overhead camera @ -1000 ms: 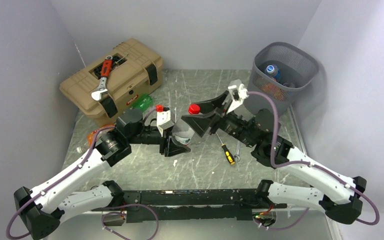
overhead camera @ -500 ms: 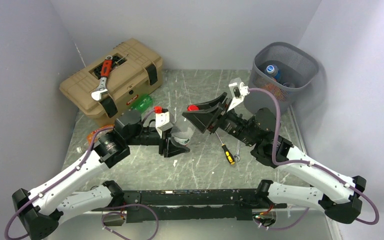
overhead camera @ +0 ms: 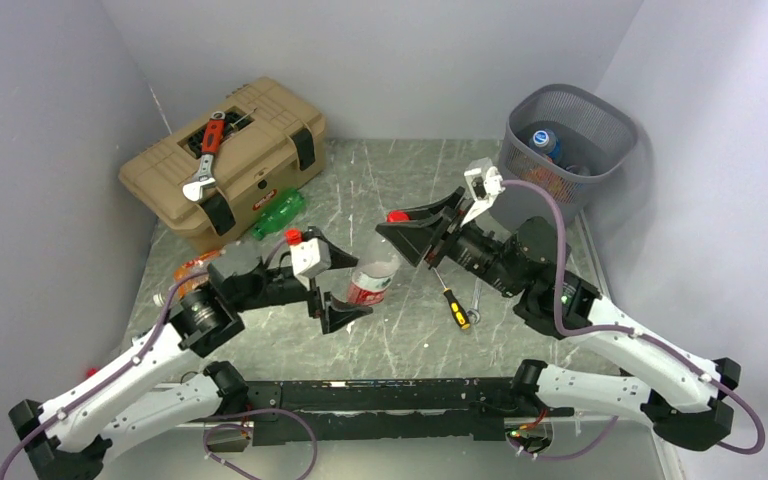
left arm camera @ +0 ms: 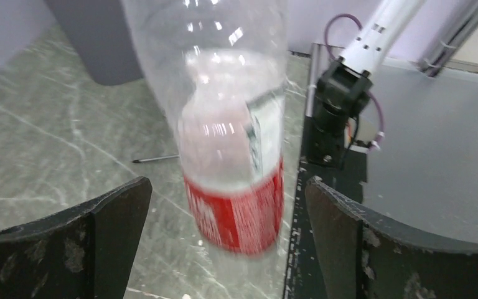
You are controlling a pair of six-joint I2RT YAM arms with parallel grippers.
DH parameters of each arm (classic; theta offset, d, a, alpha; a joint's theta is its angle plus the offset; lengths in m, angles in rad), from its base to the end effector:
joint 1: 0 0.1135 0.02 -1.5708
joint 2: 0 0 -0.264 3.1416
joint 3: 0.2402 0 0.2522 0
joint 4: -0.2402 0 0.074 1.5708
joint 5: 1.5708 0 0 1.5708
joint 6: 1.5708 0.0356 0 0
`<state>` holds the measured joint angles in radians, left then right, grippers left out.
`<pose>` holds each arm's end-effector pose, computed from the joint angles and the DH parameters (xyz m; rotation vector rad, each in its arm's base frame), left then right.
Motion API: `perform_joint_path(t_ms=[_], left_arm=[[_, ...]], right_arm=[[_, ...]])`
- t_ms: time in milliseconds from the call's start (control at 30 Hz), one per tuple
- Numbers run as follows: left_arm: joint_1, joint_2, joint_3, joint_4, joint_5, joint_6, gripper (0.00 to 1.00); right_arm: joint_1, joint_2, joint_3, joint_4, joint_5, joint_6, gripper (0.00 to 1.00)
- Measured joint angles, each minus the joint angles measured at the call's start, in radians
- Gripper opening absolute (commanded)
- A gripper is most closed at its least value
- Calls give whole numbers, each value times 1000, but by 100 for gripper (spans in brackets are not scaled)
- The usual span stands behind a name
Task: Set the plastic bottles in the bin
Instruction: Place the plastic bottle in the trash bin.
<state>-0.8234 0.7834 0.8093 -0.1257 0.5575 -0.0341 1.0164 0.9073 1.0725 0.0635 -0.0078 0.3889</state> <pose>0.1085 -0.1448 0.3557 1.0742 1.4187 -1.0964 0.1029 0.1667 0.4458 -0.4523 1.3711 1.1795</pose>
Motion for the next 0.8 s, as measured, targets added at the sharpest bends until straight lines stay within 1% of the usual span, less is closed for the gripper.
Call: perform_joint_path(t_ms=[67, 167, 267, 300, 367, 400, 467, 533, 567, 600, 667, 800], left_arm=[[-5, -50, -37, 35, -58, 5, 99], [-7, -132, -94, 90, -162, 12, 100], [-7, -188, -120, 125, -263, 26, 100], [-7, -204, -121, 133, -298, 34, 100], [-7, -217, -121, 154, -345, 44, 99], [-7, -219, -121, 162, -364, 48, 99], [-7, -216, -121, 167, -389, 53, 100], [-7, -207, -121, 166, -409, 54, 99], [-7, -203, -121, 166, -416, 54, 100], [-7, -203, -121, 166, -422, 54, 100], [-7, -201, -122, 168, -424, 54, 99], [-8, -201, -125, 172, -424, 54, 99]], right_arm=[[1, -7, 37, -86, 64, -42, 0], [2, 3, 155, -219, 240, -148, 0], [2, 26, 269, -226, 456, -310, 0], [-2, 45, 302, -185, 547, -391, 0], [-27, 70, 329, -84, 665, -525, 0], [-69, 88, 338, -19, 710, -588, 0], [-196, 140, 368, 89, 777, -666, 0], [-347, 206, 402, 192, 826, -712, 0], [-391, 232, 410, 235, 838, -727, 0], [-470, 285, 418, 311, 856, -756, 0], [-551, 373, 440, 405, 885, -805, 0], [-674, 621, 550, 602, 941, -930, 0]])
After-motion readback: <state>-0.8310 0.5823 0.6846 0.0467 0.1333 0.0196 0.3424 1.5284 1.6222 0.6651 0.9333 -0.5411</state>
